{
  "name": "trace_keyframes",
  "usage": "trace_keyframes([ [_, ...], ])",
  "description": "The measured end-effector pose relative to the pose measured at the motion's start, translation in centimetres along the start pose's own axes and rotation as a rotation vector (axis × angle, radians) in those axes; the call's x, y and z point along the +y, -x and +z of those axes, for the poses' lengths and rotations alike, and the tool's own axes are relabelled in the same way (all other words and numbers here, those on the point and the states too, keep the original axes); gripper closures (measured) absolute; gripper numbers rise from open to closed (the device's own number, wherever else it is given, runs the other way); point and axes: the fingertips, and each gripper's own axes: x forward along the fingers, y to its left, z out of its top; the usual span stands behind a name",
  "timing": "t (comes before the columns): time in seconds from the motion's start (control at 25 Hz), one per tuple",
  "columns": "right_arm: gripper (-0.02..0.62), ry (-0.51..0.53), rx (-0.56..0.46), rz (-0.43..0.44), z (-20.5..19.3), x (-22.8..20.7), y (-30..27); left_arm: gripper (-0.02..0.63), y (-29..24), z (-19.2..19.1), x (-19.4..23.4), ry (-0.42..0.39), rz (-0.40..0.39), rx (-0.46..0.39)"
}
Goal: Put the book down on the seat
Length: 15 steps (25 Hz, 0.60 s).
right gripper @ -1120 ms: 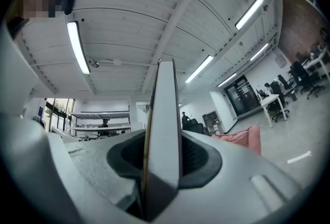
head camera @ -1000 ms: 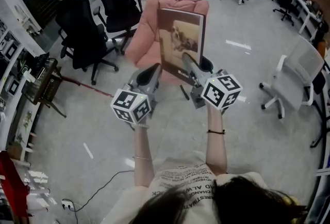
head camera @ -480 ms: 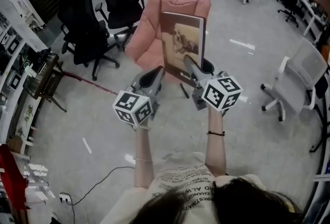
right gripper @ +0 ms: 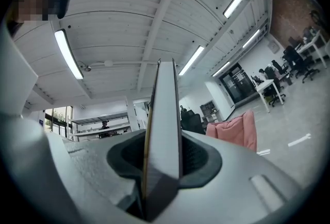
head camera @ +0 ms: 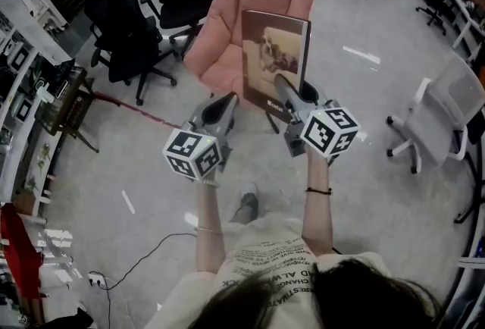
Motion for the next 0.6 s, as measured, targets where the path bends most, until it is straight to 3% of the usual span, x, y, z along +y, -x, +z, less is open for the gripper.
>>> trace_keyframes([
  [0.6,0.451,0.004,0.036,-0.065,-2.0,-5.6,-6.0,0.608,-6.3,-1.8,6.3,0.014,-0.054,0.024],
])
